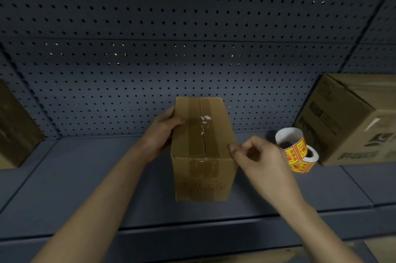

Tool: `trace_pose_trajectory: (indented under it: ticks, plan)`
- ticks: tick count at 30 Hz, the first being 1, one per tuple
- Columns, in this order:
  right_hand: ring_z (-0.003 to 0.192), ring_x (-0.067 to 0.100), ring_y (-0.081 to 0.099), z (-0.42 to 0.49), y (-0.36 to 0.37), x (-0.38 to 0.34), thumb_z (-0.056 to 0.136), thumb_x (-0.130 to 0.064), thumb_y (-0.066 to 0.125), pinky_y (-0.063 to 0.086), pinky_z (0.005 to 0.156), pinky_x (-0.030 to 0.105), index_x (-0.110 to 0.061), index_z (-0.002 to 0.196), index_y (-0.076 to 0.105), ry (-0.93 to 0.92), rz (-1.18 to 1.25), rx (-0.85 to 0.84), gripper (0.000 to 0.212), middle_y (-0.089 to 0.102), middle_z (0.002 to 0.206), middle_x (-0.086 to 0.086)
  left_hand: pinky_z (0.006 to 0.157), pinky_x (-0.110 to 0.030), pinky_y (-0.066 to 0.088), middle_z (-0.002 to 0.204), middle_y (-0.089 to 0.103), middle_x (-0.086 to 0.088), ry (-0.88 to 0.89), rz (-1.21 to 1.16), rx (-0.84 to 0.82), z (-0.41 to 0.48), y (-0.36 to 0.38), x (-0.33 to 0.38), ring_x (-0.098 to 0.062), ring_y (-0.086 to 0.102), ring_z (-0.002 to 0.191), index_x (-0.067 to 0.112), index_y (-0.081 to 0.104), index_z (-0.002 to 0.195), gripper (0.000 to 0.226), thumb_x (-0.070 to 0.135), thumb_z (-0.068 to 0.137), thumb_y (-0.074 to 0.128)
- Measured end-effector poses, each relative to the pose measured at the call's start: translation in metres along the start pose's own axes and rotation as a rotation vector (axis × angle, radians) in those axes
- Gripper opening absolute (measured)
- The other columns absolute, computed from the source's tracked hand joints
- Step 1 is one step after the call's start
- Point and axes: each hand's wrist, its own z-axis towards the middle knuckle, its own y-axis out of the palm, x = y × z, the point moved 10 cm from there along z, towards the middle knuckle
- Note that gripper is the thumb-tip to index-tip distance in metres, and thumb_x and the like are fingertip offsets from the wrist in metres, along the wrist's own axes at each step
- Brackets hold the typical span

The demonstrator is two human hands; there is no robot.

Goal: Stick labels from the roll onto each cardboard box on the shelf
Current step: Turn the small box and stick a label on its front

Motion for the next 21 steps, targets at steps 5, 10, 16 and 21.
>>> trace_pose_trajectory:
  ticks: [5,10,16,21]
  plan:
    - [0.081,0.008,0.066,0.031,0.008,0.013,0.092,-0.035,0.062,0.051,0.073,0.026,-0.026,0.082,0.069,0.037,0.151,-0.041,0.016,0.071,0.080,-0.008,0.086,-0.026,0.049,0.081,0.070,0.022,0.066,-0.041,0.123,-0.027,-0.002,0.013,-0.005,0.064,0.092,0.037,0.063,0.102,0.014,0.028,0.101,0.051]
    - [0.100,0.008,0.061,0.083,0.027,0.019,0.099,-0.021,0.056,0.048,0.098,0.029,-0.031,0.092,0.067,0.121,0.341,-0.090,0.016,0.065,0.097,-0.017,0.098,-0.023,0.044,0.114,0.064,0.032,0.103,0.031,-0.058,-0.055,0.018,0.012,0.012,0.060,0.104,0.049,0.049,0.131,0.050,0.053,0.083,0.064]
    - [0.134,0.017,0.046,0.132,0.056,0.018,0.101,-0.032,0.053,0.035,0.114,0.033,-0.017,0.145,0.048,0.160,0.305,-0.191,0.047,0.052,0.143,0.000,0.085,-0.010,0.050,0.111,0.057,0.046,0.146,0.131,-0.125,-0.066,0.033,0.010,0.017,0.057,0.109,0.061,0.026,0.130,0.082,0.032,0.075,0.079]
    - [0.137,0.018,0.043,0.149,0.082,0.025,0.100,-0.027,0.056,0.032,0.116,0.033,-0.017,0.148,0.042,0.158,0.280,-0.322,0.052,0.046,0.151,0.004,0.084,-0.012,0.050,0.114,0.063,0.035,0.190,0.108,-0.096,-0.065,0.029,0.010,0.009,0.061,0.109,0.055,0.034,0.128,0.078,0.014,0.079,0.078]
